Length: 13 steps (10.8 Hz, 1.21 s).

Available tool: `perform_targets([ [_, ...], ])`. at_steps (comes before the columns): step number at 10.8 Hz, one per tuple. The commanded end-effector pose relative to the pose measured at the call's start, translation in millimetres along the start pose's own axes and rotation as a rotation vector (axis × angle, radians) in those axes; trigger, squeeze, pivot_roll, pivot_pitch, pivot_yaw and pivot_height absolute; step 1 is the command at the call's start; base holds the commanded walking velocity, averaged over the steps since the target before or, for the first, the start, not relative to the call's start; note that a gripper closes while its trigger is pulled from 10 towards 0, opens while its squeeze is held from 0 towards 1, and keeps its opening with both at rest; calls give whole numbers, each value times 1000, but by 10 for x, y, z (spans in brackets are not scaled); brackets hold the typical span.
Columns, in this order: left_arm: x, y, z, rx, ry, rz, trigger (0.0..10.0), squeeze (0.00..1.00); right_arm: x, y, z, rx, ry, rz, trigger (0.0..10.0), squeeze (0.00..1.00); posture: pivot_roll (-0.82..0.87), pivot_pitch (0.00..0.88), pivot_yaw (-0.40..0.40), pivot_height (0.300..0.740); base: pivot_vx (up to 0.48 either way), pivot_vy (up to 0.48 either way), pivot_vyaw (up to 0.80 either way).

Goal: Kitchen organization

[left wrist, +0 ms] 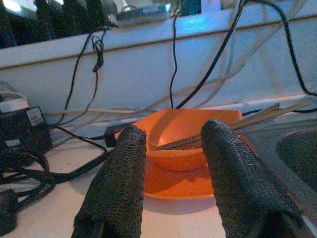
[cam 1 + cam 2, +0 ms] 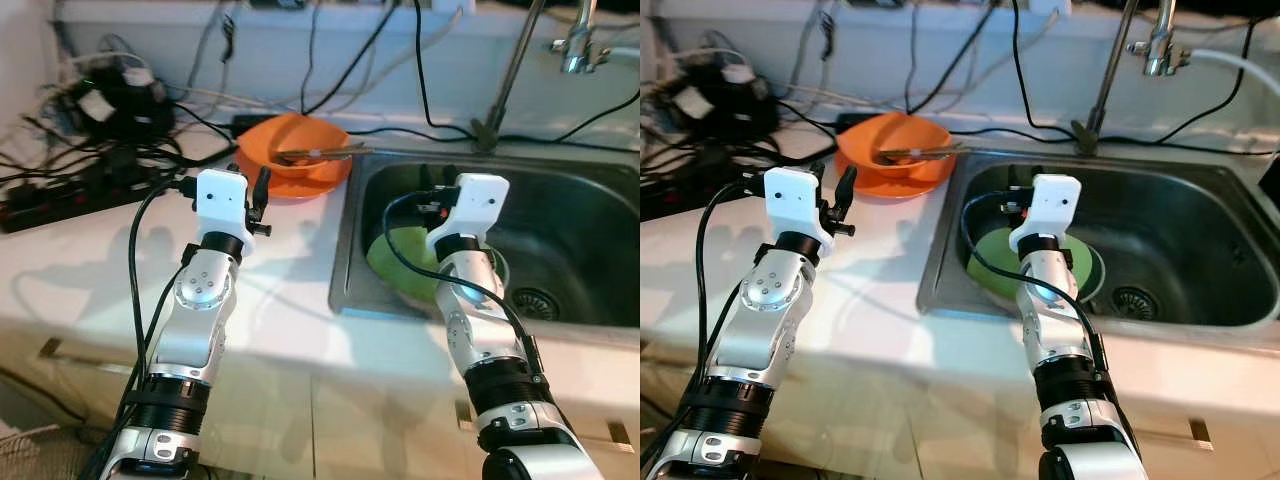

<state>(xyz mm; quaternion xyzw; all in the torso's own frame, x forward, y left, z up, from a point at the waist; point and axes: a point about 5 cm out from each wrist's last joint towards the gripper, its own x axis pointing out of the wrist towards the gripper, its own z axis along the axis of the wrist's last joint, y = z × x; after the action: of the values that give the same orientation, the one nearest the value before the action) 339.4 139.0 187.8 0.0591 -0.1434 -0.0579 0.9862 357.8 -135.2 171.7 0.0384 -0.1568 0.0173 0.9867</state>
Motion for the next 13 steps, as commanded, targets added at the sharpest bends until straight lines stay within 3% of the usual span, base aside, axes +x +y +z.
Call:
perform_targets([
  [1, 29, -2, 25, 10, -10, -6, 10000, 0, 32, 9, 53, 1, -15, 4, 10000, 0, 186, 0, 34, 740, 352, 0, 0],
  [7, 28, -27, 52, 14, -18, -20, 10000, 0, 17, -5, 36, -2, -6, -3, 10000, 0, 189, 0, 33, 740, 352, 0, 0],
  [13, 47, -69, 23, -23, 17, -52, 10000, 0, 11, 2, 7, -6, 14, -1, 10000, 0, 189, 6, 30, 740, 0, 0, 0],
])
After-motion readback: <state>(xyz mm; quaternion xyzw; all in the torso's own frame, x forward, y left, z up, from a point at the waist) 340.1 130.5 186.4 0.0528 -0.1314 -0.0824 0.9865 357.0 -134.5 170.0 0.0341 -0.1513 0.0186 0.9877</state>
